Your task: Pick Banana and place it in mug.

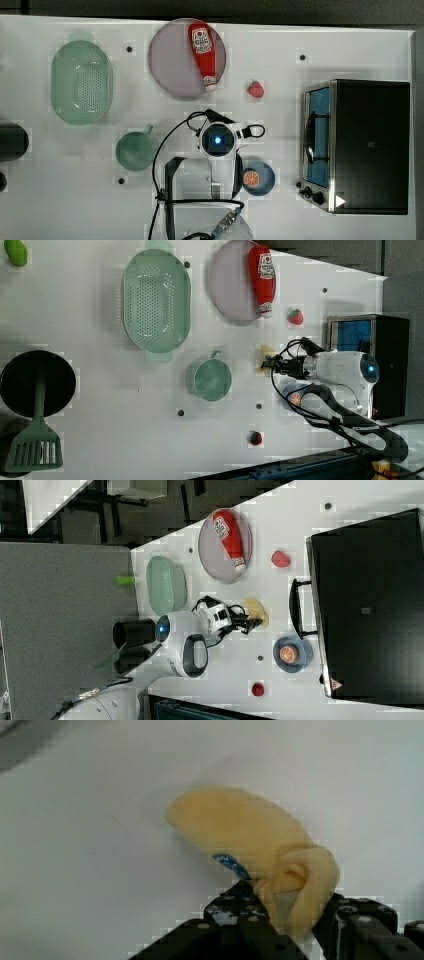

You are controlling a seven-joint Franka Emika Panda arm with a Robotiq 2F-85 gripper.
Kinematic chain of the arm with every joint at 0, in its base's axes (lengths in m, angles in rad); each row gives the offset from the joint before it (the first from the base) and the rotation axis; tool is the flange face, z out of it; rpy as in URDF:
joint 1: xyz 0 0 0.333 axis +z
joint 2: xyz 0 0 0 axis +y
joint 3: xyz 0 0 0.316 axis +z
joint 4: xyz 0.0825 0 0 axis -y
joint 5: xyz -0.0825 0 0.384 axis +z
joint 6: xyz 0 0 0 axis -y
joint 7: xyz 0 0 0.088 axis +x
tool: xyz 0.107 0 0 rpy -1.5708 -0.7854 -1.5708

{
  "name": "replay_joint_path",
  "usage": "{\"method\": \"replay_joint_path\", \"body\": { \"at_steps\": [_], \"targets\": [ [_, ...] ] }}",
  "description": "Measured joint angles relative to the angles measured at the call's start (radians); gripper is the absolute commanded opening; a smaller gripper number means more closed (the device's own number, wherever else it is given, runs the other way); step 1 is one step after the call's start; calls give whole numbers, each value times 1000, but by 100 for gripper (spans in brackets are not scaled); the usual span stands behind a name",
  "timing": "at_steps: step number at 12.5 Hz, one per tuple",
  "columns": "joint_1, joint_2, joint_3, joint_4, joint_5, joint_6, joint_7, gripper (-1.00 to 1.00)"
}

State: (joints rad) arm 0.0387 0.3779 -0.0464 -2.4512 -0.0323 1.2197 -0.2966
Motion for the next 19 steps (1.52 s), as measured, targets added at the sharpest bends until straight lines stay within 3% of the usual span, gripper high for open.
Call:
{"method": "replay_joint_path", "body": {
  "at_steps": [3,7,9,13,15,19],
  "targets": [
    [-11,-54,11,2,6,-83,-5,-34],
    [-14,-370,-5,-4,-9,-470,-6,-34],
    [-23,-511,-1,94,-9,-668,-10,-34],
    [-34,-666,24,283,-16,-906,6,-34],
    [-36,-712,58,279,0,-922,51,-34],
    [-8,-627,212,271,145,-949,276,-34]
  ]
}}
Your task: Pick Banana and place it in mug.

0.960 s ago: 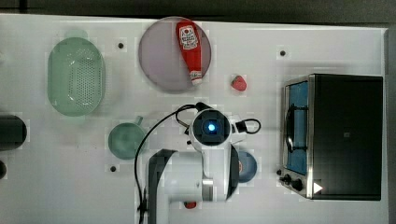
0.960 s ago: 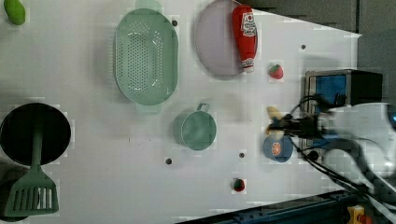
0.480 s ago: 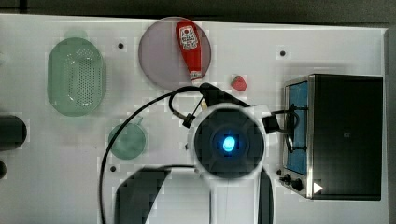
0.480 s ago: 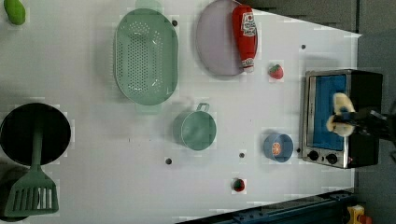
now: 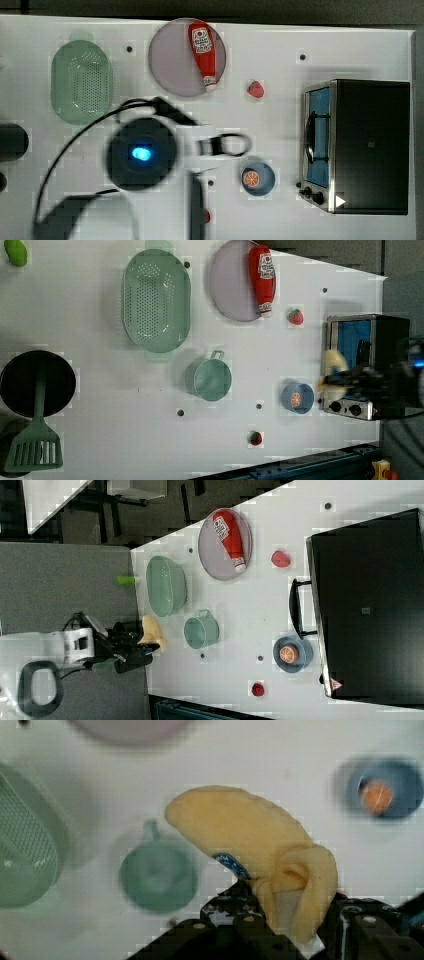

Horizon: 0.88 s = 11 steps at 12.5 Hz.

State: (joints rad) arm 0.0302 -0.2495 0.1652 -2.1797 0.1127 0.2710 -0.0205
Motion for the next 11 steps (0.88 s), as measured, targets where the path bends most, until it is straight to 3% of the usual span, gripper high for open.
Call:
{"method": "replay_joint_path", "body": {
  "at_steps": [3,5,7,9,10,11],
  "targets": [
    [23,69,170,-82,10,83,227,-34],
    [64,112,247,-123,8,284,339,-34],
    [104,153,269,-172,7,444,394,-34],
    [97,222,281,-193,-1,491,443,-34],
    [96,280,277,-195,7,533,449,-29],
    [100,349,261,-195,-8,548,460,-9]
  ]
}}
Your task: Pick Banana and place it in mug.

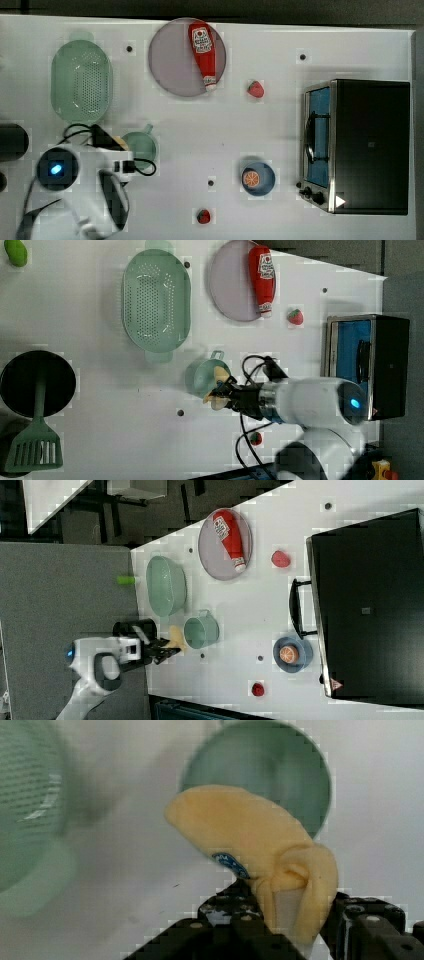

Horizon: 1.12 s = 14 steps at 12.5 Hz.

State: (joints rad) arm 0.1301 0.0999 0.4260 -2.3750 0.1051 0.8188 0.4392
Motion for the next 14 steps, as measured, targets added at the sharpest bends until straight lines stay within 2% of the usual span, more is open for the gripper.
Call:
{"method": "replay_joint_path", "body": {
  "at_steps": [1,4,5,9,11,14],
  "targets": [
    [1,59,-21,0,-9,19,0,23],
    [-35,164,-57,-14,26,118,14,86],
    [-56,164,-52,-18,13,120,16,100],
    [-79,86,-58,-6,40,145,18,100],
    [-75,30,-80,16,12,130,18,100],
    [-77,-134,-124,47,15,-98,-7,100]
  ]
}}
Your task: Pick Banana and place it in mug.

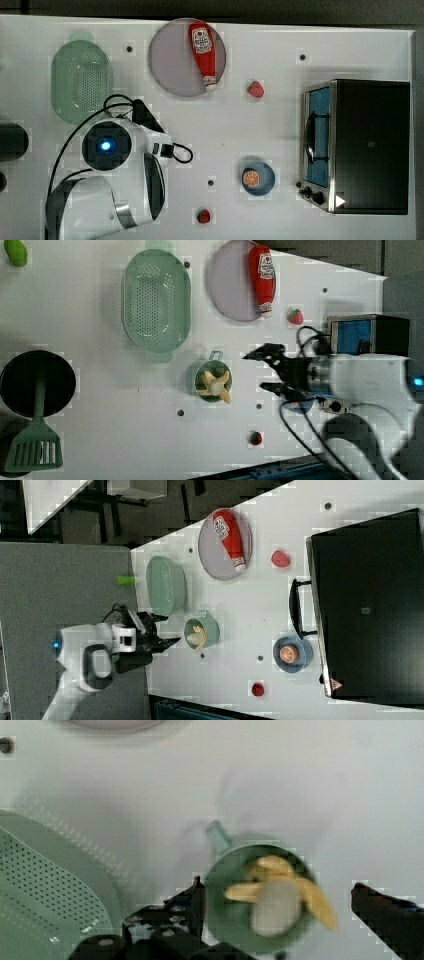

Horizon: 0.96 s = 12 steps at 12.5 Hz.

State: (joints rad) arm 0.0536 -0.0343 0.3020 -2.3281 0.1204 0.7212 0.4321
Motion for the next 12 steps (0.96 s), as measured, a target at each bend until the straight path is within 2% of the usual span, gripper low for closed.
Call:
{"method": "replay_joint_path", "body": {
  "at_steps": [3,7,8,9,11,12],
  "targets": [
    [0,-83,-114,180,24,-293,-47,100],
    [-4,-129,-305,477,-74,-561,-147,100],
    [-20,-145,-343,521,-74,-571,-164,100],
    [-34,-155,-375,562,-118,-614,-180,100],
    [-88,-177,-389,578,-167,-653,-193,100],
    [-94,-185,-399,569,-177,-670,-216,100]
  ]
}}
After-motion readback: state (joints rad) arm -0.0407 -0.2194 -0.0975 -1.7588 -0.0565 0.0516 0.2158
